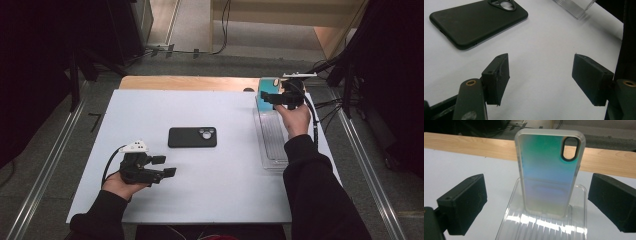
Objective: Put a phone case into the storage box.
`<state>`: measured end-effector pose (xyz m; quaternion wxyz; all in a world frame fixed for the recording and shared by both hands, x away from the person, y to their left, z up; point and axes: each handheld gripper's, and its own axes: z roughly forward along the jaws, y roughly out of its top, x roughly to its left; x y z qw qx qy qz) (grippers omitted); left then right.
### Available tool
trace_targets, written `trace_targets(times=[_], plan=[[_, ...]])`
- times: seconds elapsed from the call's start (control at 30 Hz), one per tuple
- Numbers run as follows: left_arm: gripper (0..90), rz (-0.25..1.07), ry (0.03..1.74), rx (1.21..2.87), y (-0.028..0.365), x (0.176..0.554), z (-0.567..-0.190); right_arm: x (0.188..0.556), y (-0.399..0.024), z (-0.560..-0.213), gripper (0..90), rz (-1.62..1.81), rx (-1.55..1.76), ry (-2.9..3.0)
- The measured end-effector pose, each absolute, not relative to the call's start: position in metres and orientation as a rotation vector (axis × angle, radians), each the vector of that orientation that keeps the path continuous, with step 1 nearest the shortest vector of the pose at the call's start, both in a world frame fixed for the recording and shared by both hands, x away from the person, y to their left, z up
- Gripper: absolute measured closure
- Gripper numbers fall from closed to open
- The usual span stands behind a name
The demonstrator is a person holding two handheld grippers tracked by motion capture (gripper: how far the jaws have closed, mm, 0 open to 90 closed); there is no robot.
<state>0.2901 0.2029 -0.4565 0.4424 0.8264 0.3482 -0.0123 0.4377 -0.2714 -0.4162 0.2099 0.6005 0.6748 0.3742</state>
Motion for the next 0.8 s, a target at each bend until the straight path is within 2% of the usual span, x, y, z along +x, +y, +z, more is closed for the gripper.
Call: trace_targets(times=[0.5, 0.6, 0.8], plan=[[30.7, -0.059, 0.880, 2.038, 0.203, 0.299, -0.454, 0.370, -0.260, -0.398, 0.8, 1.223, 1.522, 2.095], [30.7, -0.063, 0.882, 2.036, 0.204, 0.300, -0.454, 0.357, -0.256, -0.396, 6.7, 1.262, 1.472, 2.129], [30.7, -0.058, 0.882, 2.038, 0.204, 0.301, -0.453, 0.336, -0.247, -0.395, 6.8, 1.317, 1.404, 2.197]])
